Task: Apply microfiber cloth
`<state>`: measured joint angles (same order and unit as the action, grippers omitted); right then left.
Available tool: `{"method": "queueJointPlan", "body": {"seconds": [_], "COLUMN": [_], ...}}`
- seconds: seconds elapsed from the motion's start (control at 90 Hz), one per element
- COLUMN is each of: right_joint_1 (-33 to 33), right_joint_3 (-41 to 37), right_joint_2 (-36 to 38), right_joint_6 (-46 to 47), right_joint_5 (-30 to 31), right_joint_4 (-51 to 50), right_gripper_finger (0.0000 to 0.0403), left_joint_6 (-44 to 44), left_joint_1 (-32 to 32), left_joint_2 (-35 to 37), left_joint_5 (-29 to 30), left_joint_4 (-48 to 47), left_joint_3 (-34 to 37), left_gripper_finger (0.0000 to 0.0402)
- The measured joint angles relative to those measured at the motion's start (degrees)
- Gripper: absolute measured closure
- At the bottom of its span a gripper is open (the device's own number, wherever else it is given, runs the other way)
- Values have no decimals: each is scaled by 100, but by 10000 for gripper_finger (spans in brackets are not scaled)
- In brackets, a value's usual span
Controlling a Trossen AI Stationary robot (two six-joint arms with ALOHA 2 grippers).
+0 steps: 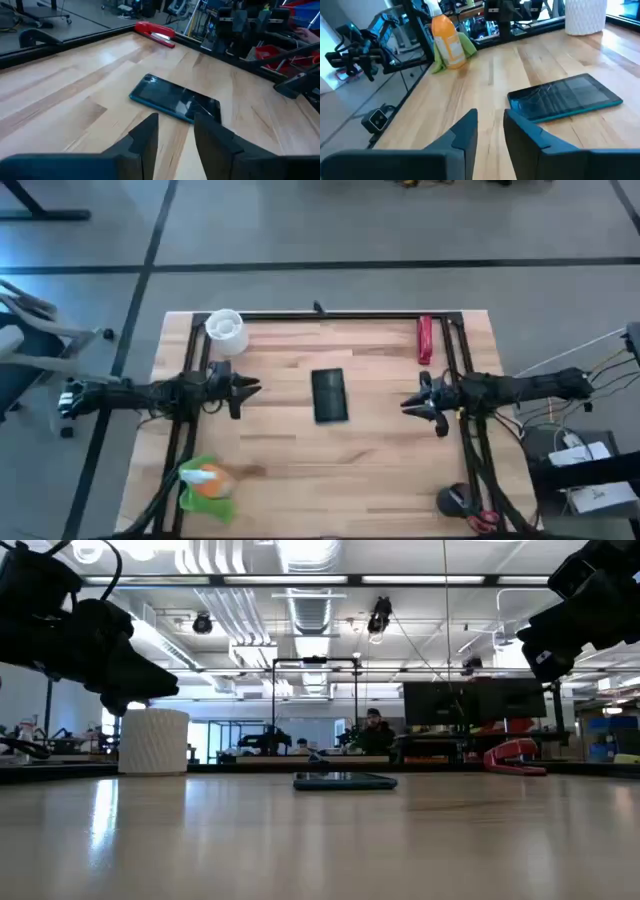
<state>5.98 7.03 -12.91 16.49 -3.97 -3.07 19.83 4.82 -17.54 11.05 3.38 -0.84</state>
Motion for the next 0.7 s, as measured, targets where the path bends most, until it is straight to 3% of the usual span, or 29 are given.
{"method": "queueJointPlan", "body": {"seconds": [0.344, 0.7], "right_joint_1": [2, 1], "right_joint_3": [-2, -2], "right_joint_2": [0, 0], "right_joint_6": [2, 2], "right_joint_5": [2, 0], "right_joint_4": [0, 0], "right_gripper_finger": [335, 359], "left_joint_6": [0, -1], "left_joint_1": [0, -2], "left_joint_2": [0, 0], "left_joint_5": [0, -1], "left_joint_4": [2, 0], "left_joint_3": [0, 0], "left_gripper_finger": [274, 289]}}
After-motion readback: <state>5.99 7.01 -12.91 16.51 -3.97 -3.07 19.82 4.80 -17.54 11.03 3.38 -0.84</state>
